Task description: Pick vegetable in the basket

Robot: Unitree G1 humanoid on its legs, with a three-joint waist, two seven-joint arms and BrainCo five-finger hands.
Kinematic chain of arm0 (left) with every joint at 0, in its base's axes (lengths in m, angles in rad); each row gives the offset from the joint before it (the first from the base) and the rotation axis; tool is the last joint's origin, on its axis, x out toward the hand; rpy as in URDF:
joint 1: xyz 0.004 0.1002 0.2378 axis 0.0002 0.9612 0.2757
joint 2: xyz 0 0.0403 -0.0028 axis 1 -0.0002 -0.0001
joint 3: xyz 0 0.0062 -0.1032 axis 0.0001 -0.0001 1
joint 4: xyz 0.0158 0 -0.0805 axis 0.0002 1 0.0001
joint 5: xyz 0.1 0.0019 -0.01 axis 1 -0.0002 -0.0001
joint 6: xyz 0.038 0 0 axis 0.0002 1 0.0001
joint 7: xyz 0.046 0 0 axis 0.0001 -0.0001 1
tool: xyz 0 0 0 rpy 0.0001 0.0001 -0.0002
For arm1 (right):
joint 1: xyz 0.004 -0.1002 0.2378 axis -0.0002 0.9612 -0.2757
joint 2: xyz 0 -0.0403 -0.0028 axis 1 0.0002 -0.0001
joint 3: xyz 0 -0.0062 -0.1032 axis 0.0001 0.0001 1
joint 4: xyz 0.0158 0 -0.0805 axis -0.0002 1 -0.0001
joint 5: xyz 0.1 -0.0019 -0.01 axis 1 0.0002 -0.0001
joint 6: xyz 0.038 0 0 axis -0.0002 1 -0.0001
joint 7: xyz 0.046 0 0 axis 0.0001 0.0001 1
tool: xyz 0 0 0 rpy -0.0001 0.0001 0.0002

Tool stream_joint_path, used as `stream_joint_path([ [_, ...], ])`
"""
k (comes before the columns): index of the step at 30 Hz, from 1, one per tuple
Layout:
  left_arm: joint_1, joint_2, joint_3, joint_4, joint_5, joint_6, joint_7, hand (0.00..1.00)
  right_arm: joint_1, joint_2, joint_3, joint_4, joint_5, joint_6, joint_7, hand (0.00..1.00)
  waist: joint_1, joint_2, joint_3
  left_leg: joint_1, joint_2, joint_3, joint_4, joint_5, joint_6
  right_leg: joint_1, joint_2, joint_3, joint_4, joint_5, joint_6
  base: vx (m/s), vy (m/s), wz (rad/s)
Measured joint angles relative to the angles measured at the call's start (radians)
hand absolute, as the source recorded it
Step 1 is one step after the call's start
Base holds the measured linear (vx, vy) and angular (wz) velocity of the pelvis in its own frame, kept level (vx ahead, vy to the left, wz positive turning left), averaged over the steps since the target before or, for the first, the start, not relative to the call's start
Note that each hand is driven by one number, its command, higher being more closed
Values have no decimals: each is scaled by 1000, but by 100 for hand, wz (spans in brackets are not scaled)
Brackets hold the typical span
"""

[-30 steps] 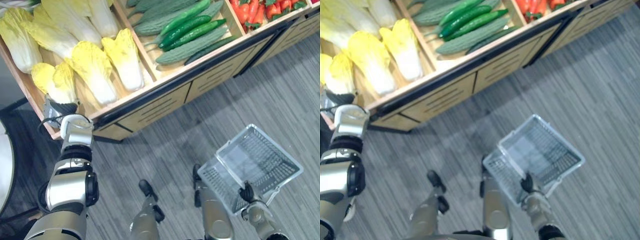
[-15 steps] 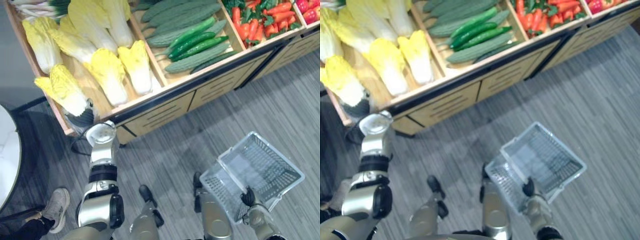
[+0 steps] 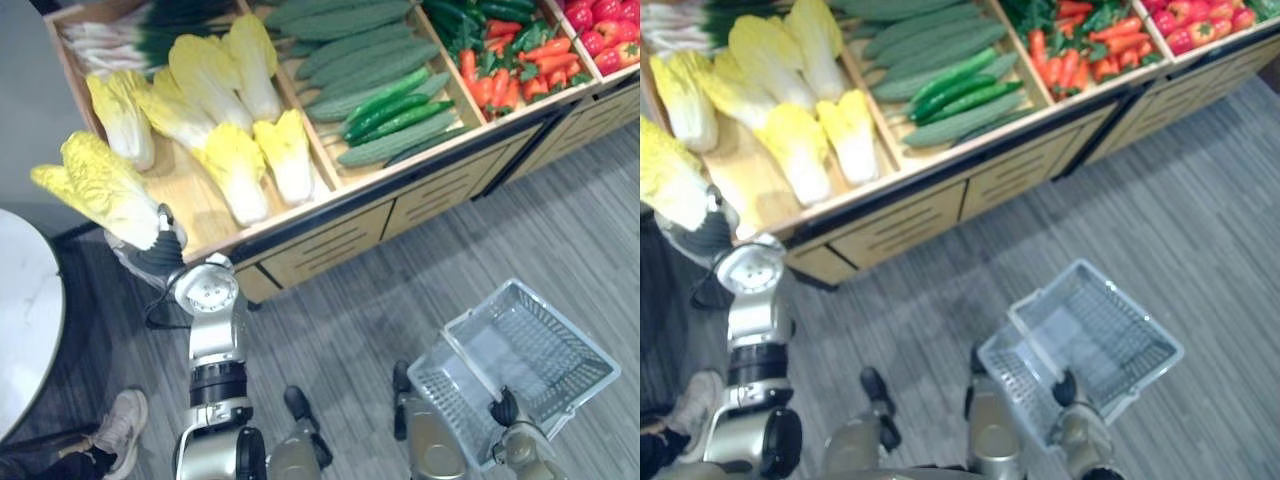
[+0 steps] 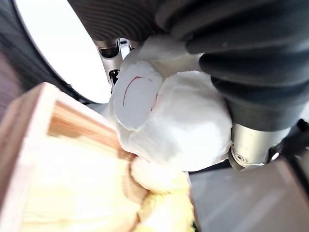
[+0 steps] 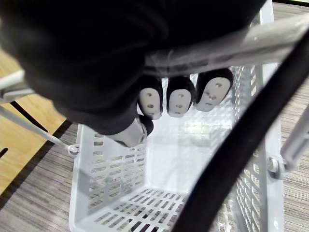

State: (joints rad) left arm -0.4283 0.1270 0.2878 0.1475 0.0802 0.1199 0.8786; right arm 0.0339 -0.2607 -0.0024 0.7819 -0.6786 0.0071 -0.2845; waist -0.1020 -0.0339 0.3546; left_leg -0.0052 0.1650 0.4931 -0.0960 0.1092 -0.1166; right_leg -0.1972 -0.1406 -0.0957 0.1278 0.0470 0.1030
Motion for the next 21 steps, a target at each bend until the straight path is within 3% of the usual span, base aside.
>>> stream_joint_path([
  [5, 68, 90, -154, -67, 90, -14, -112, 100, 5, -100, 23, -126, 3, -32, 50, 100, -3, 11, -42, 63, 3, 106, -4, -28, -15, 10, 28, 103, -39, 20, 21, 19, -1, -62],
  [8, 100, 145, -270, -126, 140, -86, -205, 100, -19, -184, 60, -200, 6, -46, 70, 100, -6, 14, -73, 108, 0, 195, -6, -52, -20, 11, 45, 186, -66, 43, 30, 46, 14, -85],
  [13, 109, 175, -366, -154, 141, -161, -304, 100, -55, -264, 92, -227, 10, -69, 102, 100, -33, 23, -106, 157, -8, 276, -4, -74, -22, 16, 57, 269, -92, 72, 35, 50, 9, -53],
  [21, 121, 275, -539, -156, 117, -216, -457, 100, -77, -361, 128, -293, 37, -72, 165, 100, -32, 21, -116, 237, -14, 403, -5, -110, -45, 29, 92, 383, -99, 82, 45, 0, 16, -46],
])
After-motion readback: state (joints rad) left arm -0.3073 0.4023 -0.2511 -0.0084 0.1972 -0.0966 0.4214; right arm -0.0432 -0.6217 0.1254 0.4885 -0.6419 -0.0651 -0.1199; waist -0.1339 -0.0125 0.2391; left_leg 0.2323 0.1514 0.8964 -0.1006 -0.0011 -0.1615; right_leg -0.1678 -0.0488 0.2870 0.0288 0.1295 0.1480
